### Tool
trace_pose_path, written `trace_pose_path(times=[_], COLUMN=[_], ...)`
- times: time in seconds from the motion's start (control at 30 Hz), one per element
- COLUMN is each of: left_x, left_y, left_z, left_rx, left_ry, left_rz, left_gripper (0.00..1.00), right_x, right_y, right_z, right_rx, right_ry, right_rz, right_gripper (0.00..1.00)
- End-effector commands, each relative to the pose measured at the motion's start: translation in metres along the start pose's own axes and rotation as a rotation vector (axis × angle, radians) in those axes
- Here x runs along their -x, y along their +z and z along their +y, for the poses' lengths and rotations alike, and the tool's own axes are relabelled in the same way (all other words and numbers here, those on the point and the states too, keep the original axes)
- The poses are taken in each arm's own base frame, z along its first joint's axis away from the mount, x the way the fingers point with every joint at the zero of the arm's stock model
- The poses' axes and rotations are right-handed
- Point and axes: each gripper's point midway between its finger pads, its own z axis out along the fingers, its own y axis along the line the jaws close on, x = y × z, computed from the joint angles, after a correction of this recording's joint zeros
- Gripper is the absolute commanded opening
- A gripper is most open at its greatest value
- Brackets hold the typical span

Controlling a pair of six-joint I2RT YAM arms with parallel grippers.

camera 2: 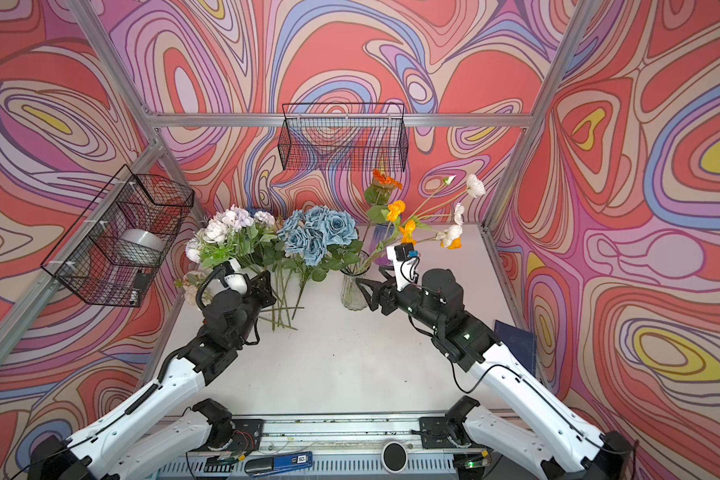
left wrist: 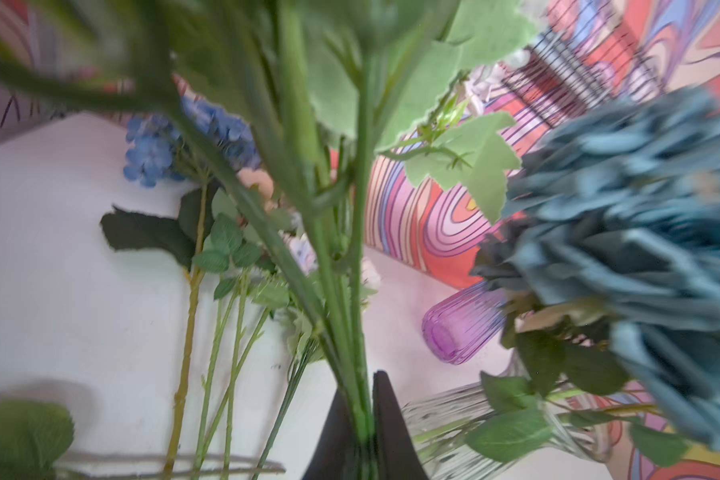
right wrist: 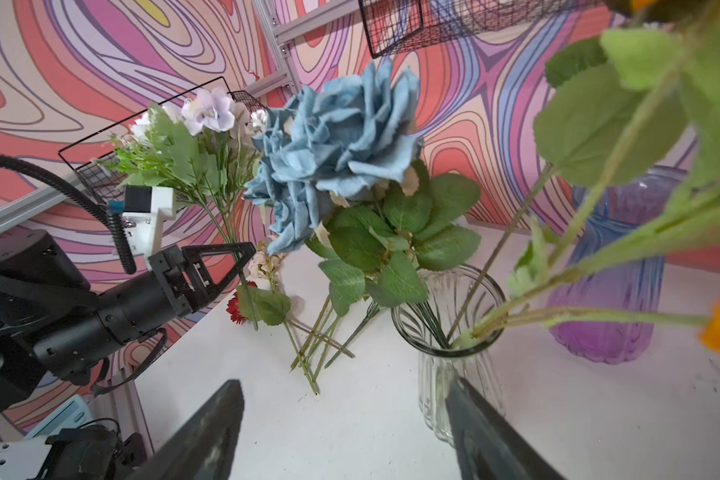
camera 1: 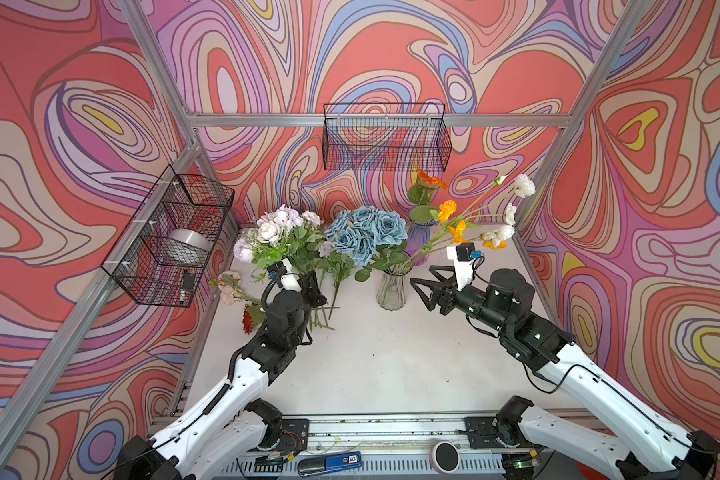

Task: Arrange the flowers into the vase
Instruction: 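Lift the pink and white bunch with left and carry it over the clear vase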

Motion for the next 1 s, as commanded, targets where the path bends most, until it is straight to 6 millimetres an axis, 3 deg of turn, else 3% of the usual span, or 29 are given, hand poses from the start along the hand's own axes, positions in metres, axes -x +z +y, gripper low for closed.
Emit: trace_pose_path(times=[0.0,0.2,0.4,0.53,0.67,0.97], left_x=[0.053,0.080,0.079,0.069,0.057,0.035], left_y=[-0.020,-0.048,-0.060,-0.061,-0.059,-0.061], left_z=[-0.050,-0.110,-0.167,-0.193,-0.208,-0.221], left_rx=[-0.203,-0.485,-0.760,-0.856,-0.878,-0.865], left_ry=[0.071,0.119,0.143,0.195,0.258,0.392], left_rz=[-0.130,-0.149,-0.076,-0.020,0.014,0.054], left_gripper=[0.00,0.00,0.00,0.00,0.00,0.00], right_x=[0.018,0.058,0.088,0.093,0.093,0.086], right_y=[0.009,0.019,0.026,0.035,0.045,0.059], right_z=[0.019,0.055,0.090,0.111,0.124,0.117], right_rx=[0.095,0.249,0.353,0.384,0.395,0.328], right_ry=[-0.008,-0.011,-0.038,-0.080,-0.097,-0.094], right_rz=[-0.003,-0.047,-0.092,-0.104,-0.106,-0.107], right_gripper=[0.74,0.70,0.67,0.65,0.64,0.60])
